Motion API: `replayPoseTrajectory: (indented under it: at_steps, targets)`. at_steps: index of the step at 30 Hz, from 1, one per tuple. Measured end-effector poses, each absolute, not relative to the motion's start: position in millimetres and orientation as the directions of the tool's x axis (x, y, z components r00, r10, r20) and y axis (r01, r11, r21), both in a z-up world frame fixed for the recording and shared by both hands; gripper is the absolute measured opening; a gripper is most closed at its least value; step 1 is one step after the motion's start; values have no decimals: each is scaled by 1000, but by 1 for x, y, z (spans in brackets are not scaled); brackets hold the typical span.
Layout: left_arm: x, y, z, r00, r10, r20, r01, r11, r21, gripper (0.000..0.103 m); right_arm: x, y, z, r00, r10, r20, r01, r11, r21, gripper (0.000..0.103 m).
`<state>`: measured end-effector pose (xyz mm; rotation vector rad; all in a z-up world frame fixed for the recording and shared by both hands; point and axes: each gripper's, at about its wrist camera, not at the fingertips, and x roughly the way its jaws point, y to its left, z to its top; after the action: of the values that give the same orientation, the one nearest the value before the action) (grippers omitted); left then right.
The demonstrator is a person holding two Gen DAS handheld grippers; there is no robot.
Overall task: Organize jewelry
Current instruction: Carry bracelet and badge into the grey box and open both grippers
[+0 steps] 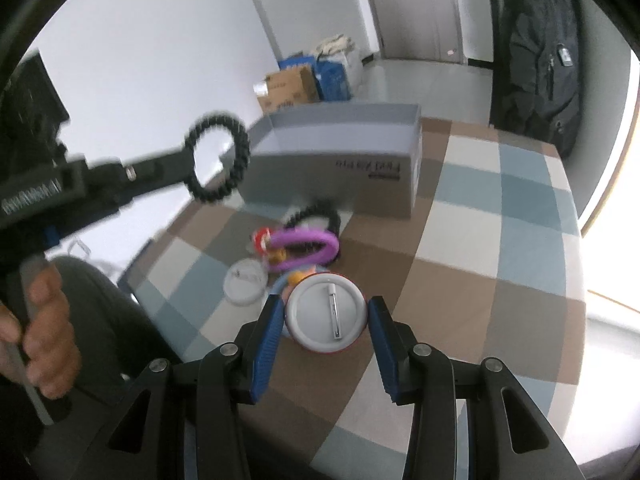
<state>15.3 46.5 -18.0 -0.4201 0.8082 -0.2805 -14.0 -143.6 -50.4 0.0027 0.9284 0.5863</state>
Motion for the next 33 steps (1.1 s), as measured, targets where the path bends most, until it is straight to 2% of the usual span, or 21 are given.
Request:
replayPoseTrajectory:
  at_steps: [6,19,33]
  targets:
    - [23,50,-15,663,-390,-639,64,880,-470,5,-2,-153,-25,505,526,-685,-462,835,301,42]
    - [66,61,-6,664,-357,-657,26,889,-457,5,66,-132,22,537,569,-623,-507,808,300,42]
    - [109,64,-35,604,-374,-704,25,891,-452,5,123,-109,-13,495,560,-664,-498,809,312,42]
